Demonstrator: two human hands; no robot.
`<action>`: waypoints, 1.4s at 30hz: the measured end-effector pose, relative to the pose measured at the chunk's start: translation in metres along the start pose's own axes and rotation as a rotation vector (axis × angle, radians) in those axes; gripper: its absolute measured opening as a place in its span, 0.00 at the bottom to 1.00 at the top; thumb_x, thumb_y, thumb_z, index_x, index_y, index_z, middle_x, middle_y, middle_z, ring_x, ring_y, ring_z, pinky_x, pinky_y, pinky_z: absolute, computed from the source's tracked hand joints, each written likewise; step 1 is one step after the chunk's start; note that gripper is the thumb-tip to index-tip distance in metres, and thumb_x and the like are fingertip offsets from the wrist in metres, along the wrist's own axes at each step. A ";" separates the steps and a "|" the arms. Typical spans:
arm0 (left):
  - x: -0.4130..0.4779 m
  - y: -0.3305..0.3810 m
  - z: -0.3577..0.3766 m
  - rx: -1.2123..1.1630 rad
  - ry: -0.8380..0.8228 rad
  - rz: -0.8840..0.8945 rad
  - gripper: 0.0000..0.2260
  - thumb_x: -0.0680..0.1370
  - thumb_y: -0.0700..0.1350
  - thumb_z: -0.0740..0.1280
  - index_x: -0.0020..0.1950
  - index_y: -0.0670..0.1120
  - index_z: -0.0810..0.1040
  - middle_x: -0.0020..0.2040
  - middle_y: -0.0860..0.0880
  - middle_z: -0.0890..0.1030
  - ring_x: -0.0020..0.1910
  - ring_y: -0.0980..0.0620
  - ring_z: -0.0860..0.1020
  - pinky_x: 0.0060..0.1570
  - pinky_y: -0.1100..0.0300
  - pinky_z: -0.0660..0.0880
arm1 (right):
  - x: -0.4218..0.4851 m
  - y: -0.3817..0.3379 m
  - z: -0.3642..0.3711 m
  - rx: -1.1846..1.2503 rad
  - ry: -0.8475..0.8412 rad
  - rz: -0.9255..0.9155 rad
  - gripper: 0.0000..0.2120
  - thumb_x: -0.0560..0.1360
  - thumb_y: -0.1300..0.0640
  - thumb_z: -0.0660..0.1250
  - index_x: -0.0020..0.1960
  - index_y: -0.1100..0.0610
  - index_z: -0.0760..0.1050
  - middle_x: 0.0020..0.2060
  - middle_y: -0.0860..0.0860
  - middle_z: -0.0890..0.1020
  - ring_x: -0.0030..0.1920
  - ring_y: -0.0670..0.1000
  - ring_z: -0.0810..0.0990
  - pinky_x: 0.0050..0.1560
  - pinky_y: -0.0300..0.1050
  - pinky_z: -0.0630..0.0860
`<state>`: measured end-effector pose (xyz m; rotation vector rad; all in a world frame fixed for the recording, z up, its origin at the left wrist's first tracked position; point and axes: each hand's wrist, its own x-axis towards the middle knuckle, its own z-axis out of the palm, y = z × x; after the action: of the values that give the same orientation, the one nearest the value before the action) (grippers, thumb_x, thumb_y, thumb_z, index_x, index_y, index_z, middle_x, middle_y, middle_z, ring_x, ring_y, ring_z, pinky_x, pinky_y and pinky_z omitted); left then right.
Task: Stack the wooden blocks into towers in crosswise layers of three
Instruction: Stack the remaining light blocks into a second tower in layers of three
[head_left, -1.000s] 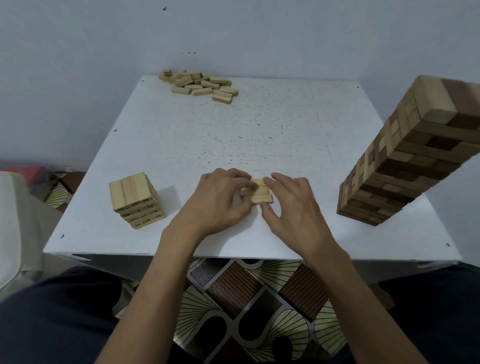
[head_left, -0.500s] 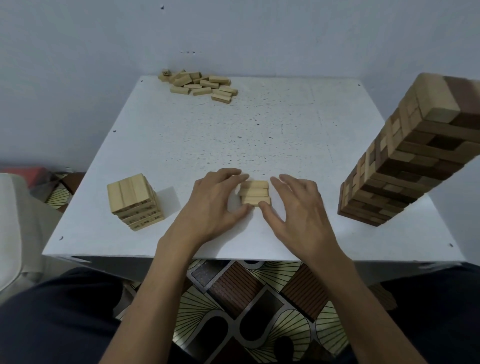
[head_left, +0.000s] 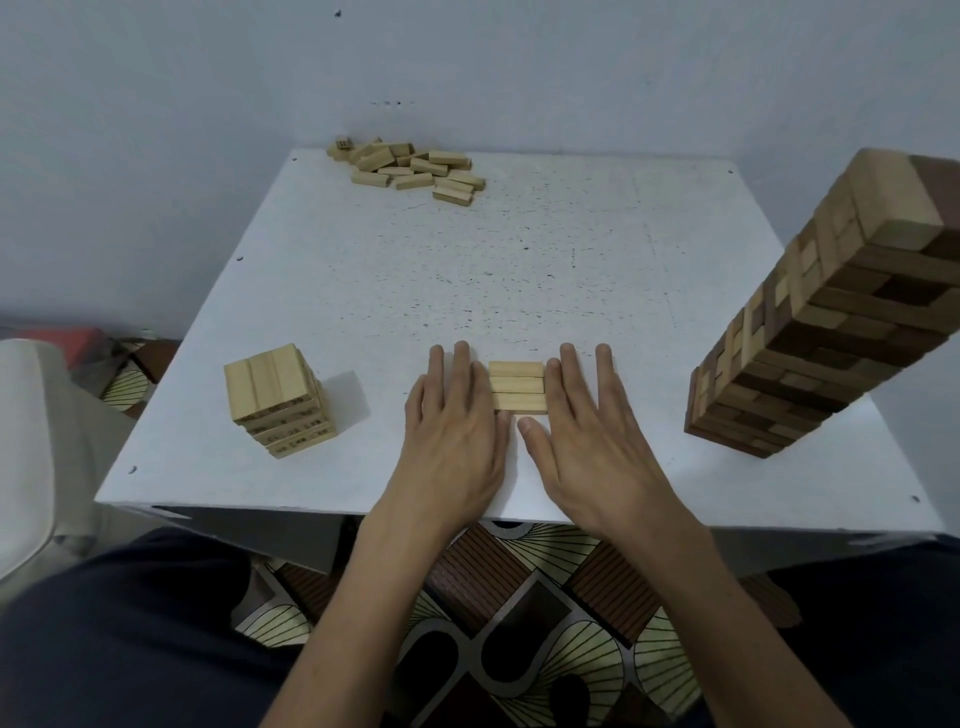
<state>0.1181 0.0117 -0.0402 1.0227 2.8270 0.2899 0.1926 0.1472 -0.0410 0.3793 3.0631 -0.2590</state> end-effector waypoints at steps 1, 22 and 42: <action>0.001 0.000 0.002 0.010 0.003 0.008 0.38 0.74 0.57 0.28 0.80 0.39 0.46 0.81 0.41 0.40 0.79 0.43 0.36 0.76 0.51 0.38 | 0.001 0.000 0.000 -0.007 0.002 -0.002 0.41 0.74 0.38 0.26 0.80 0.61 0.39 0.80 0.56 0.39 0.77 0.60 0.30 0.75 0.52 0.35; 0.002 -0.004 0.005 -0.051 0.070 0.009 0.25 0.85 0.48 0.45 0.80 0.40 0.49 0.81 0.41 0.45 0.80 0.40 0.40 0.76 0.47 0.41 | 0.002 0.002 -0.001 0.014 0.020 0.005 0.40 0.75 0.40 0.28 0.80 0.61 0.42 0.80 0.56 0.44 0.78 0.62 0.33 0.75 0.53 0.35; 0.018 -0.028 0.000 -0.394 0.119 0.125 0.36 0.76 0.52 0.59 0.81 0.49 0.48 0.72 0.52 0.71 0.77 0.48 0.60 0.75 0.46 0.53 | 0.013 0.010 -0.019 0.339 0.011 -0.084 0.31 0.82 0.58 0.56 0.81 0.55 0.46 0.76 0.50 0.63 0.79 0.52 0.41 0.76 0.47 0.52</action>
<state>0.0874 0.0023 -0.0469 1.1187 2.6473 0.9058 0.1824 0.1633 -0.0243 0.2634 3.0464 -0.7878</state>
